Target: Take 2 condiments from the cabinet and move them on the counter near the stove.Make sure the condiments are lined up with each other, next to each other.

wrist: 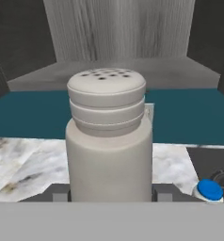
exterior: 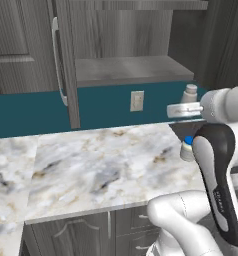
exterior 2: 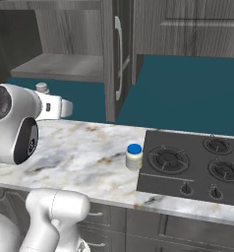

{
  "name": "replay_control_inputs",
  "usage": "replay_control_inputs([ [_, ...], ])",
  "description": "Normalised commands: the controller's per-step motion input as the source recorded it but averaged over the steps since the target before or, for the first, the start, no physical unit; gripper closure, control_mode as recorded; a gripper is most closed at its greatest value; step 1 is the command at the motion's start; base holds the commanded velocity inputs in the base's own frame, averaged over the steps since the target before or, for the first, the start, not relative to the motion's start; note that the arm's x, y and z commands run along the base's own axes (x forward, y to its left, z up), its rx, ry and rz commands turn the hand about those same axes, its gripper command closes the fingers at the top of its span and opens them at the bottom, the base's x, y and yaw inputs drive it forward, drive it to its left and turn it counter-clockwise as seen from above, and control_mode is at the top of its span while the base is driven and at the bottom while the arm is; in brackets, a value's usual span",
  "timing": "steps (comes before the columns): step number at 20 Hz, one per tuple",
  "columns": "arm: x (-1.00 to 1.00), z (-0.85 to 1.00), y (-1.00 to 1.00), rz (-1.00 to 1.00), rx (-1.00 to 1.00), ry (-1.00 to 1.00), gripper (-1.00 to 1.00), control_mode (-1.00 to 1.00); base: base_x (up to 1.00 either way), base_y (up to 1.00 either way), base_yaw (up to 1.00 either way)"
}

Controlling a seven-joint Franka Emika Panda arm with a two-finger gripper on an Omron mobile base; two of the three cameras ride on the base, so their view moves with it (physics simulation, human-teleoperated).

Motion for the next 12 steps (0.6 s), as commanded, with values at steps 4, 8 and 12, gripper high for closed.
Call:
replay_control_inputs([
  [4,-0.53,0.00,-0.40,0.02,0.00,0.01,1.00,-1.00,0.00,0.00,0.00],
  [8,-0.22,0.00,-0.46,0.01,0.00,0.00,1.00,-1.00,0.00,0.00,0.00],
  [12,-0.19,-0.05,-0.36,0.04,0.00,0.00,1.00,-1.00,0.00,0.00,0.00],
])
